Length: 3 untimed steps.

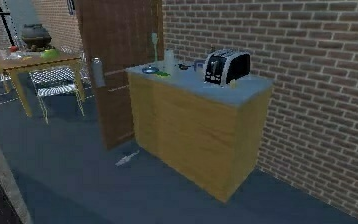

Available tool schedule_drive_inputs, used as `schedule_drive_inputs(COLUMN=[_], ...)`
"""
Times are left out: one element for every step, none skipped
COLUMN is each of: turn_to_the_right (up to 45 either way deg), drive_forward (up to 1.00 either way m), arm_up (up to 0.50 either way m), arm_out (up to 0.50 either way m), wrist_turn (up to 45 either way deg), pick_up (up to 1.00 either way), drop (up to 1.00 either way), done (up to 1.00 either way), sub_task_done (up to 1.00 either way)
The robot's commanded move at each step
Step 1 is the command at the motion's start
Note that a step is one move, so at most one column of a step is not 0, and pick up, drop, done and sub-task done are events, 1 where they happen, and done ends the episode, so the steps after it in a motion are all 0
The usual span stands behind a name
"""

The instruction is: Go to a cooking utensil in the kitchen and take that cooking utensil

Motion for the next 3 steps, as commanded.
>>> schedule_drive_inputs(turn_to_the_right=[3.0,24.0,0.0], drive_forward=[0.0,0.0,0.1], arm_up=[0.0,0.0,0.0], arm_out=[0.0,0.0,0.0], wrist_turn=[0.0,0.0,0.0], pick_up=[0.0,0.0,0.0], drop=[0.0,0.0,0.0], done=[0.0,0.0,0.0], sub_task_done=[0.0,0.0,0.0])
